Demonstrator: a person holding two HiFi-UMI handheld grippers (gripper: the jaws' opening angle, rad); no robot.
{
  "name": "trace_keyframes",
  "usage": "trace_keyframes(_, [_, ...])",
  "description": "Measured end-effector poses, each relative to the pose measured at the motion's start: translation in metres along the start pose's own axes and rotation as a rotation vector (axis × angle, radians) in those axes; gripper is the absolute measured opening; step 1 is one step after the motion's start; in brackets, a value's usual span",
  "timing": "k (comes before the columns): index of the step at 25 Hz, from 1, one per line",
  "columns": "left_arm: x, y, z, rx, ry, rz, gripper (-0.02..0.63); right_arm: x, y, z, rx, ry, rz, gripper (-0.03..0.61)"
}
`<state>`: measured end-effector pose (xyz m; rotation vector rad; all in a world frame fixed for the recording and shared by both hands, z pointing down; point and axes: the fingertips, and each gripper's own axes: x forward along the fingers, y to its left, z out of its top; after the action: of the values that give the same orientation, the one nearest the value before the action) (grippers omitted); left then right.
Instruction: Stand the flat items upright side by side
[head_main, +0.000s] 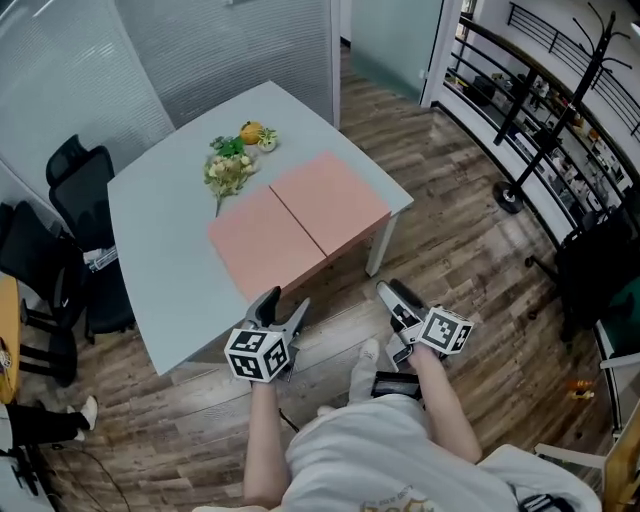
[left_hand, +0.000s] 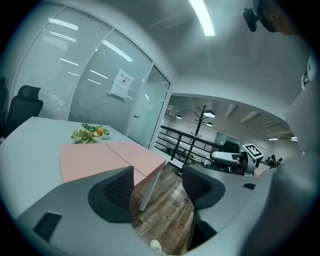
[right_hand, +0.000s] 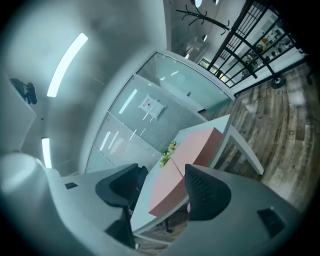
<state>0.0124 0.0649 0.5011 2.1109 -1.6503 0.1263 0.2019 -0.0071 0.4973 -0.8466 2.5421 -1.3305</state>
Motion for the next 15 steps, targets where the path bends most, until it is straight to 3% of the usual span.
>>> trace_keyframes(15, [0.172, 0.042, 0.020, -0.048, 0.150, 0.028, 0.288, 0.093, -0.125, 0.080, 0.102, 0.071, -0.096, 0.293])
